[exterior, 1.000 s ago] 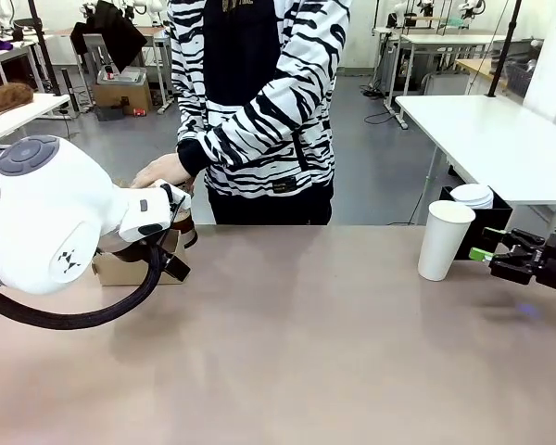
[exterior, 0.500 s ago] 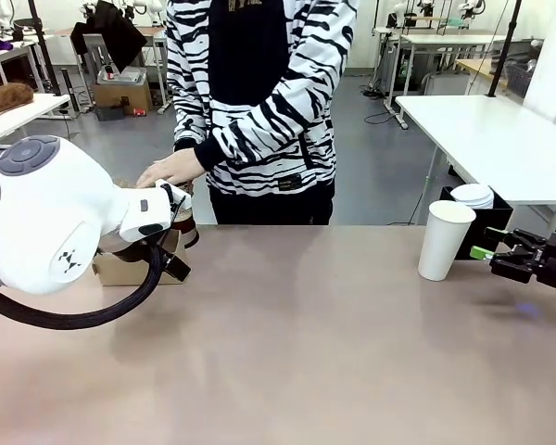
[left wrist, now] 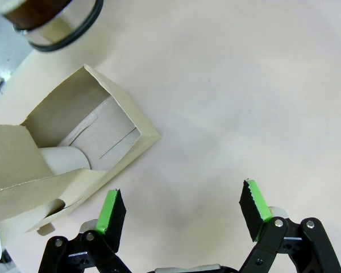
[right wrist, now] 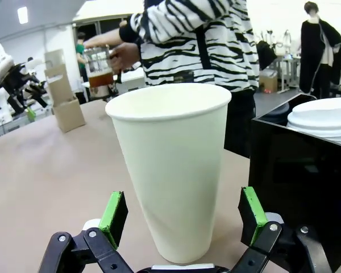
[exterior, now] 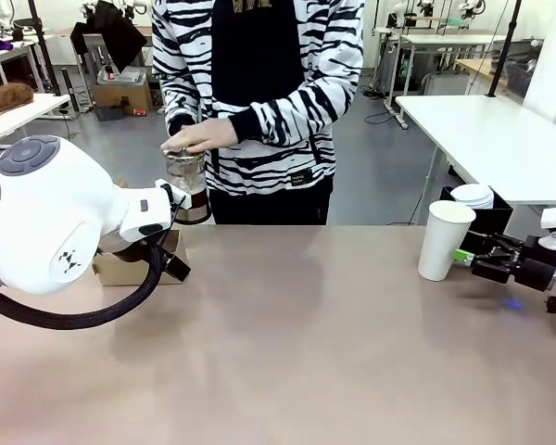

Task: Pour a drink into a cup and package it in a carrier.
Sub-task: Pick up the 600 ml Paper Cup and place it in the middle top area of the table.

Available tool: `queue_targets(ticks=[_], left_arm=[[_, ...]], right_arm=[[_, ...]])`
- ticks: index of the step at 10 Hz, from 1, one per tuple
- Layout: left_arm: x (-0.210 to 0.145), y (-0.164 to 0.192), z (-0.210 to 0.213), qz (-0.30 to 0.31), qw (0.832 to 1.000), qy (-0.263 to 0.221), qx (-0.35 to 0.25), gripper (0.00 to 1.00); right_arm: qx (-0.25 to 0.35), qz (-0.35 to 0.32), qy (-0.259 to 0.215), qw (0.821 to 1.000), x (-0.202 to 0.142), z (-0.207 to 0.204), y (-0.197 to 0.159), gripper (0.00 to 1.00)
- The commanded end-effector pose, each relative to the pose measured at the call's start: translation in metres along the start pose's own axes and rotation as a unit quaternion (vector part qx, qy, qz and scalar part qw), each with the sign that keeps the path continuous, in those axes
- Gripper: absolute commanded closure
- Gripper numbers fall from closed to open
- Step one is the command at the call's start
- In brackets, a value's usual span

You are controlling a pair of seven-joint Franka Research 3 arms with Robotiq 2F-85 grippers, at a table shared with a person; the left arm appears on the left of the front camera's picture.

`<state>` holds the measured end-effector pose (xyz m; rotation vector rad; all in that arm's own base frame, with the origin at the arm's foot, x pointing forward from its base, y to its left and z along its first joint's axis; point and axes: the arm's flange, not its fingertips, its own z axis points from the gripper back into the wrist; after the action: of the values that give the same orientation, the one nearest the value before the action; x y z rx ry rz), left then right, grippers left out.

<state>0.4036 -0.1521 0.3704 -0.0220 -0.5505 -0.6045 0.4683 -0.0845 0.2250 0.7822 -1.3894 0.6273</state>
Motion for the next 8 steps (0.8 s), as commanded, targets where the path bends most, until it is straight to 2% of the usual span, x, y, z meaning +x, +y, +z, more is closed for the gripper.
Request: queue_targets(ticks=[1,8], left_arm=[[0.000,0.000,0.000,0.001,1.000,-0.001,-0.001,0.00],[0.000,0.000,0.000,0.001,1.000,-0.001,-0.001,0.00]], right_arm=[[-0.015,-0.002,0.004,1.000,0.000,-0.016,-0.005,0.00],[-0.022,-0.009,0.000,1.000,-0.010,-0.056,-0.010,0.00]])
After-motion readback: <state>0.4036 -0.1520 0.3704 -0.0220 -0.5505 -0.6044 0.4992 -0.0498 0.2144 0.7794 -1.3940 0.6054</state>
